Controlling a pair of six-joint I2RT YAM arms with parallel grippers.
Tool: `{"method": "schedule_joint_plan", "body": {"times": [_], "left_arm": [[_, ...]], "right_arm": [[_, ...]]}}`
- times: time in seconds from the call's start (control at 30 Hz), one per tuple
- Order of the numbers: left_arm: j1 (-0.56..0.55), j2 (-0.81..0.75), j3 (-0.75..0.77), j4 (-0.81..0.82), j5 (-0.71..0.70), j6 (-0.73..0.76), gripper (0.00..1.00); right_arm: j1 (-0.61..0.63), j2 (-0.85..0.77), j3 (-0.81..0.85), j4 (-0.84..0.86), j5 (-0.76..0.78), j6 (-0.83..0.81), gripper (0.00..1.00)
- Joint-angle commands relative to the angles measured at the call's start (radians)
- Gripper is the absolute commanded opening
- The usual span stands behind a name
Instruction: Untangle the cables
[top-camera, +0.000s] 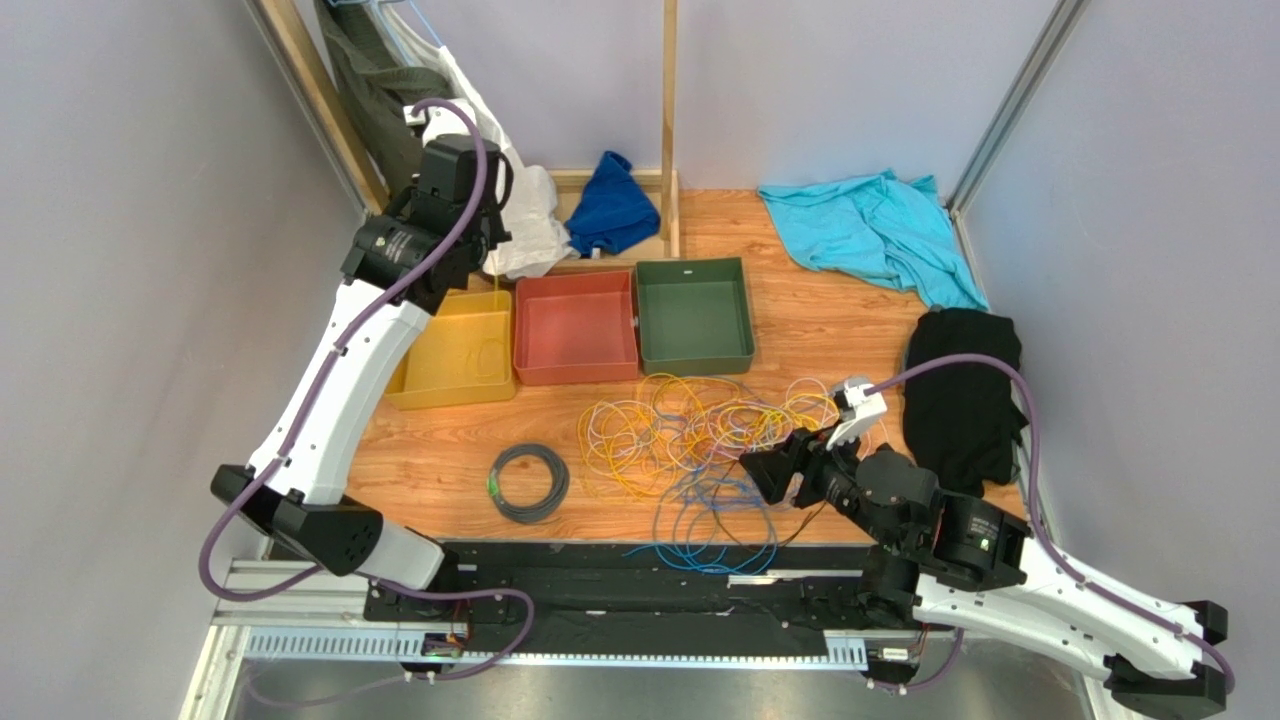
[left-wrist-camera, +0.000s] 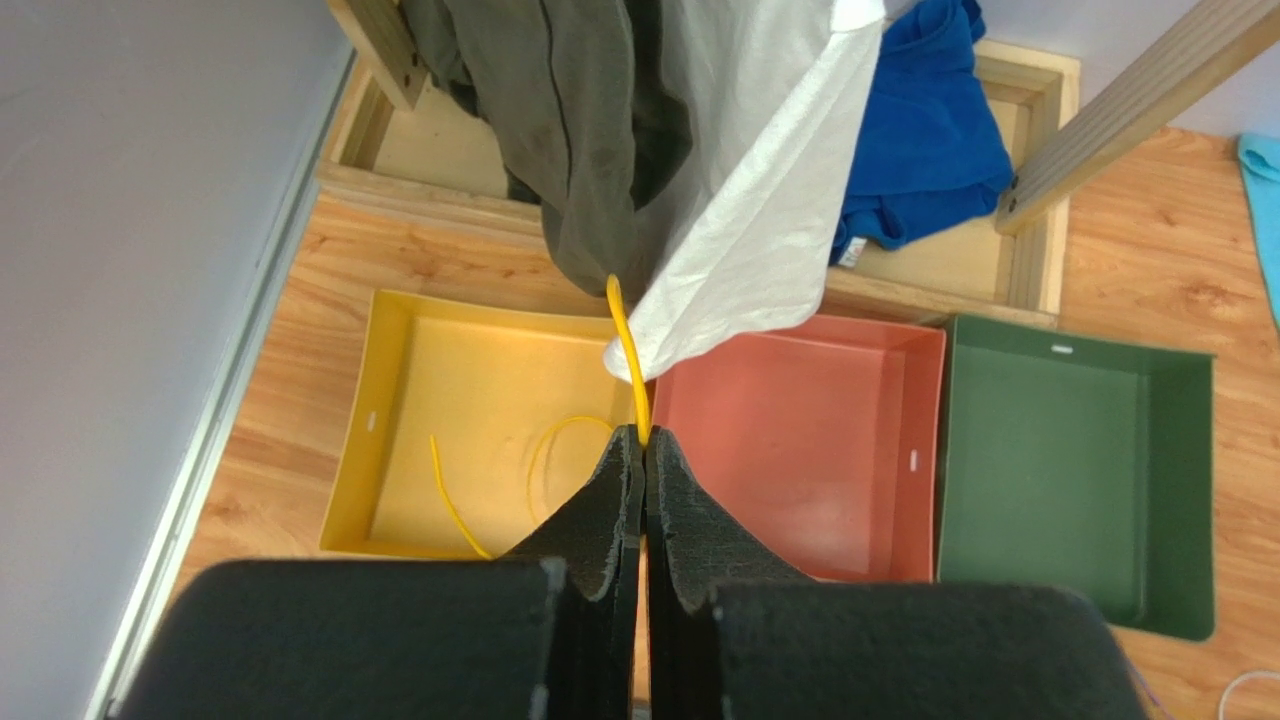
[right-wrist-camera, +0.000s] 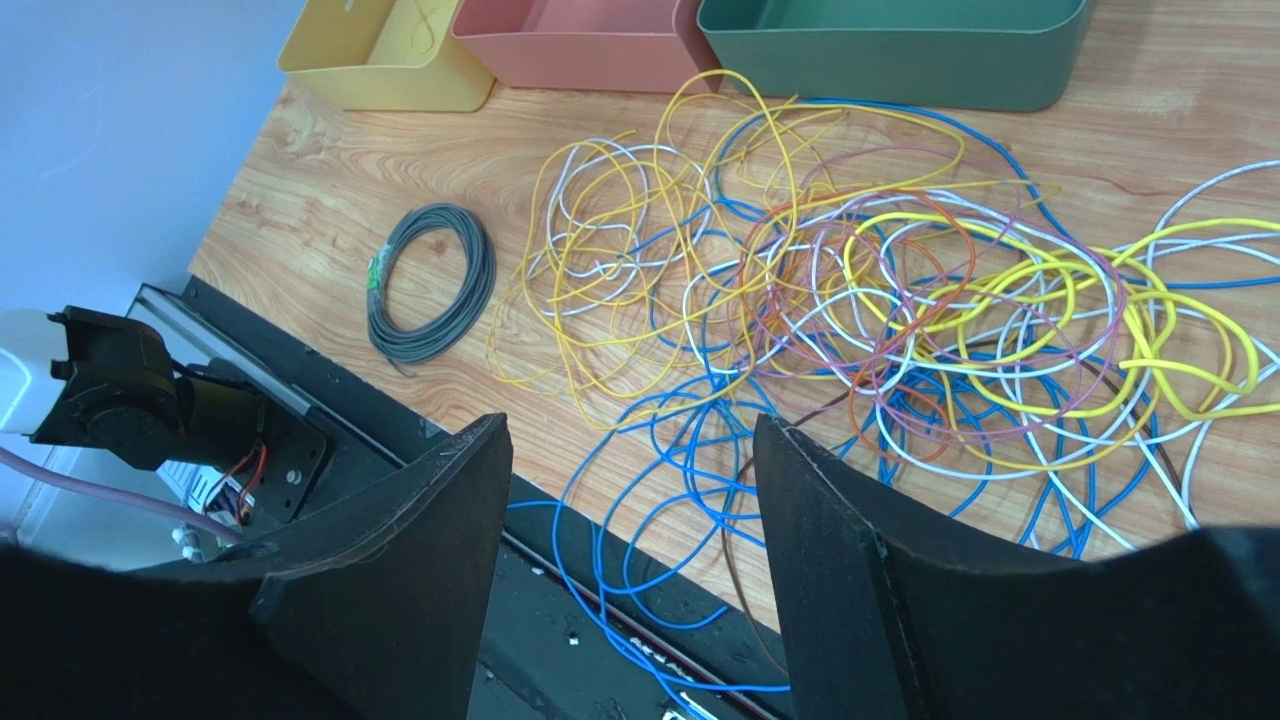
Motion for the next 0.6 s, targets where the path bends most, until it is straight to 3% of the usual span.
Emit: {"method": "schedule_joint_plan", "body": {"times": [0.0, 0.2, 0.43, 0.57], "left_arm": [[0.027, 0.019, -0.066, 0.079, -0.012, -0.035, 0.00], [0.122, 0.017, -0.208, 0.124, -0.011, -0.079, 0.00], [0.266, 0.004, -0.471, 0.233, 0.153, -0.127, 0.00], [0.280, 0.073, -0.497, 0.245, 0.195, -0.141, 0.00]], "right_arm": [[0.005, -0.012, -0.019, 0.022, -0.017, 0.002, 0.64], [0.005, -0.038, -0.028, -0.013, -0.014, 0.016, 0.64], [0.005, -0.058, -0.045, -0.005, -0.007, 0.016, 0.64], [0.005, -0.057, -0.037, -0.024, -0.006, 0.017, 0.64]]}}
